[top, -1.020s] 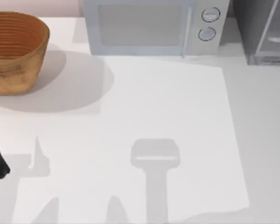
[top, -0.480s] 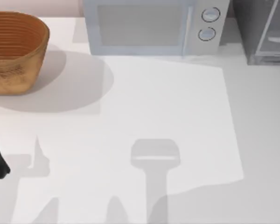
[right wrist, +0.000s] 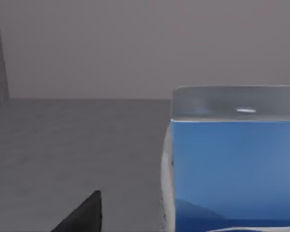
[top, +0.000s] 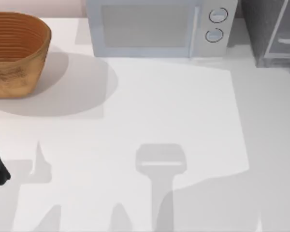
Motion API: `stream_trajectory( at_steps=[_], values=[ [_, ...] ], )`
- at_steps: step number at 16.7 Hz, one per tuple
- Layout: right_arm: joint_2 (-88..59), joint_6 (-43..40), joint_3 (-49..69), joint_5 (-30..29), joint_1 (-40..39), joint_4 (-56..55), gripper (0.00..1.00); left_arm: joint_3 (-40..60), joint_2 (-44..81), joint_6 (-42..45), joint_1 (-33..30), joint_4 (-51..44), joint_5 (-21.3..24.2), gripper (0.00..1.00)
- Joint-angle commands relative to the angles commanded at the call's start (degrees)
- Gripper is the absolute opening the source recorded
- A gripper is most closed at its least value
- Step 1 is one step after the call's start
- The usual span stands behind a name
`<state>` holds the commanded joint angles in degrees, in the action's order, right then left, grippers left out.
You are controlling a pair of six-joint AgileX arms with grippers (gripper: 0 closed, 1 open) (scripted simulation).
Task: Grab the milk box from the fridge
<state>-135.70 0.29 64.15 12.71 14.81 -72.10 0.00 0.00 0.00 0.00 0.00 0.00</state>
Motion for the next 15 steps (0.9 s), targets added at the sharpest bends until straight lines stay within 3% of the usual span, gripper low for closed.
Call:
stream_trajectory(
  at_steps=[7,15],
  values=[
    [-1.81,-0.04,4.73,-0.77,-0.75,3.31,1.0,0.0,0.0,0.0,0.0,0.0,0.0,1.0],
    [-1.81,-0.04,4.73,-0.77,-0.75,3.31,0.4,0.0,0.0,0.0,0.0,0.0,0.0,1.0]
  ],
)
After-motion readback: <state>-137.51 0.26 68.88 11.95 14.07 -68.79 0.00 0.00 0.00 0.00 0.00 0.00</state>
